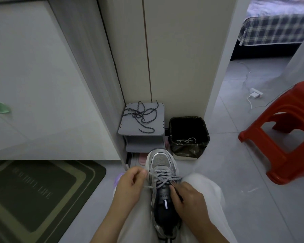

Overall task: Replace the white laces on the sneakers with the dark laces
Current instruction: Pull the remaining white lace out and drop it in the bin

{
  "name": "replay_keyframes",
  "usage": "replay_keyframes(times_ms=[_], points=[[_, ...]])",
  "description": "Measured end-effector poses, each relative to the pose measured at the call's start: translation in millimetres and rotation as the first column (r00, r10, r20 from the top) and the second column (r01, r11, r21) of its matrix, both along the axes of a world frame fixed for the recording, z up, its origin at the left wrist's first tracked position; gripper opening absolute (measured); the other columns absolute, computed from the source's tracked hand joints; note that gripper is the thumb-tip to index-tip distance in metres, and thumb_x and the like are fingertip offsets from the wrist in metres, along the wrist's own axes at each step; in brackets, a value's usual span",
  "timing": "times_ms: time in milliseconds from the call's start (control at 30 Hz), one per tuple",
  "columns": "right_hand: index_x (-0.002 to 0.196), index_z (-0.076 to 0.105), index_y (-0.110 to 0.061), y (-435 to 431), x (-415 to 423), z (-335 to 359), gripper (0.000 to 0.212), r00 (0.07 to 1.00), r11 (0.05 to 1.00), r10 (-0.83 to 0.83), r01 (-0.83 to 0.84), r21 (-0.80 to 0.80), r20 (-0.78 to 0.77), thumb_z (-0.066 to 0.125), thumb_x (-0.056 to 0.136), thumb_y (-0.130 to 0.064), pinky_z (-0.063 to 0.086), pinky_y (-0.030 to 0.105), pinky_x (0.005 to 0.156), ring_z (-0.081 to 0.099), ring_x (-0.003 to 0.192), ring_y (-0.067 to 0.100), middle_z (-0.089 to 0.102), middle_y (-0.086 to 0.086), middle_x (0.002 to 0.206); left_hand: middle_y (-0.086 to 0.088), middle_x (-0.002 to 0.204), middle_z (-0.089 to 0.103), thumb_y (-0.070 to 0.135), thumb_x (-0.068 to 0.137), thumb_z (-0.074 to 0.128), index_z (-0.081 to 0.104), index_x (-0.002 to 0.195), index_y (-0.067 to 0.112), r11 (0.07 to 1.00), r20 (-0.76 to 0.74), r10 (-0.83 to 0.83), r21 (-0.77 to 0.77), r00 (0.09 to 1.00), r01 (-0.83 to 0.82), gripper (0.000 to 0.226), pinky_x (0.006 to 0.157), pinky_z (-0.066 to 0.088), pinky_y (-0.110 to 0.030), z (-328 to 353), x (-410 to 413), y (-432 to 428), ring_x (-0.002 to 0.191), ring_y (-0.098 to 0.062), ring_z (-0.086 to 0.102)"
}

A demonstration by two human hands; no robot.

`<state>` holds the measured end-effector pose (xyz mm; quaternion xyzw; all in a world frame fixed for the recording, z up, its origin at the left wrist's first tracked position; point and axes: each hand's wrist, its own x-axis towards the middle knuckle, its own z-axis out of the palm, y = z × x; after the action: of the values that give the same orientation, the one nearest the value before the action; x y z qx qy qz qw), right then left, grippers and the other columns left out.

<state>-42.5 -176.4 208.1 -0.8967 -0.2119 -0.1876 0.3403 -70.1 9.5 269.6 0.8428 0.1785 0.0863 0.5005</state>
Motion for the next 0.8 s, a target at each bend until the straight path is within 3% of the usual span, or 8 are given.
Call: replay_keyframes(times_ms=[67,167,333,467,533,633,700,800], points=[[0.084,0.073,-0.019,-0.1,0.2,-1.1,0.031,1.000,1.000,-0.009,0.009,-0.013,0.009,0.048,0.087,-0.037,0.040,0.022,0.044,0.055,0.052,0.012,0.060,-0.005,0.065,0.008,0.073,0.060,0.048,0.073,0.066,0.060,0.084,0.037,0.997,-0.123,-0.069,-0.039,0.990,0.065,0.017,0.063,0.043,-0.015,2.4,-3.4,-5.7,0.064,-0.002,0.054],[0.085,0.073,-0.017,0.2,0.1,-1.8,0.031,1.000,1.000,-0.011,0.011,-0.009,0.011,0.048,0.087,-0.036,0.040,0.021,0.046,0.056,0.053,0.012,0.061,-0.004,0.067,0.005,0.074,0.067,0.040,0.071,0.069,0.062,0.072,0.045,0.979,-0.168,-0.199,0.002,0.965,0.202,0.008,0.070,0.047,-0.021,-3.8,-14.5,-13.7,0.070,-0.011,0.061],[0.085,0.073,-0.018,0.8,-1.0,1.1,0.030,1.000,1.000,-0.004,0.004,-0.011,0.015,0.049,0.086,-0.035,0.038,0.021,0.046,0.054,0.053,0.011,0.060,-0.004,0.066,0.015,0.049,0.055,0.035,0.087,0.062,0.052,0.049,0.032,0.973,-0.073,-0.026,0.227,0.997,0.042,0.040,0.054,0.036,-0.017,-9.2,-10.6,-9.2,0.050,-0.004,0.049],[0.085,0.073,-0.018,0.3,-0.5,0.2,0.029,1.000,1.000,-0.005,0.005,0.008,0.022,0.049,0.087,-0.035,0.040,0.022,0.044,0.055,0.053,0.012,0.059,-0.004,0.066,0.000,0.062,0.066,0.011,0.086,0.064,0.064,0.059,0.023,0.969,0.015,0.233,-0.088,0.972,-0.231,0.030,0.053,0.042,-0.019,2.3,-0.5,2.8,0.055,-0.017,0.055],[0.086,0.073,-0.017,0.6,-0.5,0.2,0.029,1.000,1.000,-0.007,0.006,0.020,0.031,0.050,0.087,-0.034,0.040,0.021,0.046,0.056,0.054,0.012,0.061,-0.004,0.068,0.000,0.060,0.064,0.019,0.086,0.064,0.064,0.060,0.021,0.950,-0.020,0.257,-0.175,0.966,-0.257,0.027,0.049,0.040,-0.017,-1.9,-0.5,2.3,0.054,-0.016,0.053],[0.086,0.074,-0.017,1.4,-1.0,0.7,0.030,1.000,1.000,-0.007,0.007,0.018,0.023,0.050,0.086,-0.035,0.039,0.018,0.049,0.056,0.058,0.010,0.063,-0.005,0.070,0.009,0.051,0.058,0.056,0.078,0.060,0.059,0.056,0.023,0.998,-0.166,0.030,0.066,0.986,-0.019,0.040,0.054,0.042,-0.019,-15.5,-6.4,-8.6,0.050,-0.003,0.051],[0.087,0.074,-0.018,1.3,-1.2,0.6,0.029,1.000,1.000,-0.010,0.009,0.017,0.018,0.050,0.086,-0.035,0.040,0.019,0.048,0.057,0.058,0.010,0.063,-0.005,0.070,0.007,0.045,0.050,0.047,0.085,0.059,0.051,0.052,0.024,0.978,-0.220,-0.039,0.192,0.975,0.083,0.042,0.051,0.033,-0.015,-16.9,-10.4,-21.1,0.045,-0.001,0.045],[0.086,0.073,-0.018,0.9,-1.2,0.9,0.029,1.000,1.000,-0.010,0.010,0.023,0.019,0.050,0.086,-0.035,0.040,0.020,0.048,0.056,0.057,0.011,0.062,-0.005,0.070,0.004,0.045,0.043,0.044,0.088,0.055,0.044,0.048,0.025,0.941,-0.114,0.005,0.336,0.993,0.034,0.046,0.053,0.033,-0.021,-17.4,-10.6,-22.6,0.047,-0.006,0.042]])
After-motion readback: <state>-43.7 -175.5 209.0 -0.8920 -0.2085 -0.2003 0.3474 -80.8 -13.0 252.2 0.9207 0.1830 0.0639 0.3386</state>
